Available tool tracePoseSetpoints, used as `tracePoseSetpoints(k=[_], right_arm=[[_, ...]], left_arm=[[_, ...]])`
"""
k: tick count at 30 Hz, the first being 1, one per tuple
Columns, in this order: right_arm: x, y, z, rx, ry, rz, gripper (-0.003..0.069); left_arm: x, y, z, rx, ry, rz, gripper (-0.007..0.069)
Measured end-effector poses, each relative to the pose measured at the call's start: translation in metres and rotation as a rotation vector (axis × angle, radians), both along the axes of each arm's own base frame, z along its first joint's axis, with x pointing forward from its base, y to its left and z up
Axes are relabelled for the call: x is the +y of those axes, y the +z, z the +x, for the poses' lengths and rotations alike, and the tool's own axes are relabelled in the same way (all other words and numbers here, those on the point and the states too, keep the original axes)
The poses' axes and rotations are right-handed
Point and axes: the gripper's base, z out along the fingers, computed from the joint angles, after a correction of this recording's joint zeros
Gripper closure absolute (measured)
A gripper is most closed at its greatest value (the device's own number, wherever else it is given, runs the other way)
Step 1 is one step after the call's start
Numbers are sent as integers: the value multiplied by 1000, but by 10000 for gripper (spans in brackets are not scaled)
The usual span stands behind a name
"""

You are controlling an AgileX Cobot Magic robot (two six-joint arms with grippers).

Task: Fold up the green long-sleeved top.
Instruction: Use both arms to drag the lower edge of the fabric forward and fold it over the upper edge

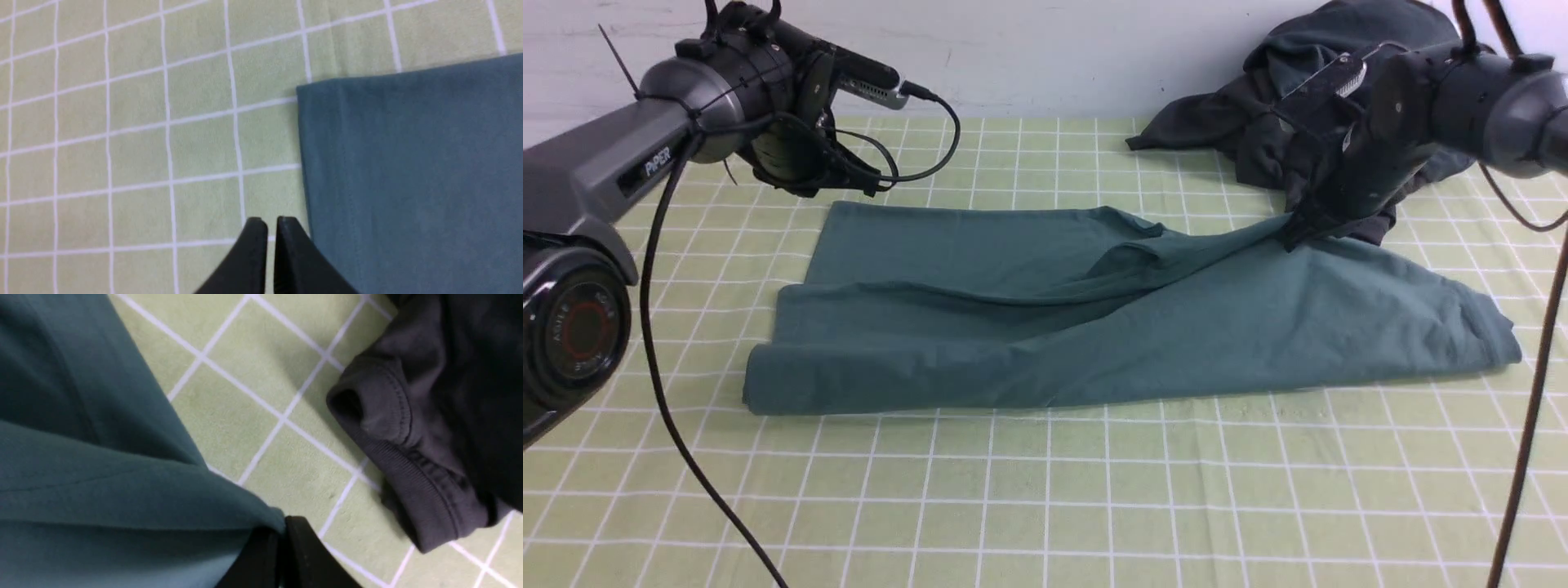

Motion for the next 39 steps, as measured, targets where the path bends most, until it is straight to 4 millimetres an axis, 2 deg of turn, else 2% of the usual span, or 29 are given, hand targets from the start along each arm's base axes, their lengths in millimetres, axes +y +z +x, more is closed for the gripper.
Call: tracePoseSetpoints(k=[5, 6, 9, 13, 18, 21, 26, 27, 29, 32, 33, 35, 36, 39], right_arm=[[-1, -7, -2, 53, -18, -1, 662], [-2, -7, -2, 64, -16, -4, 662], [-2, -7, -3, 78, -8, -12, 662], [-2, -8, -4, 90, 5, -21, 662], [-3, -8, -5, 97, 7, -22, 662], [-3, -8, -5, 98, 8, -23, 662], [-3, -8, -5, 101, 9, -24, 662], [-3, -8, -6, 108, 9, -26, 662], [-4, -9, -7, 126, 5, -29, 662], [-5, -9, -9, 143, 2, -32, 662], [-6, -9, -10, 157, -2, -34, 662], [-6, -9, -10, 165, -5, -34, 662], [-8, -8, -10, 168, -10, -31, 662], [-10, -8, -10, 168, -22, -25, 662]], left_arm=[[2, -10, -10, 197, -92, -24, 605], [6, -15, -13, 268, -157, -62, 592], [14, -23, -13, 313, -220, -110, 550], [37, -41, -9, 349, -236, -151, 410], [43, -52, -9, 373, -194, -166, 340], [42, -55, -8, 379, -183, -170, 358], [39, -54, -9, 387, -186, -172, 515], [38, -52, -9, 395, -188, -172, 576], [37, -46, -9, 388, -189, -172, 599], [38, -30, -8, 354, -192, -162, 601], [38, -10, -6, 297, -196, -158, 602], [38, 1, -4, 261, -199, -156, 603], [38, 17, -1, 191, -204, -151, 604], [37, 33, 7, 62, -213, -151, 604]])
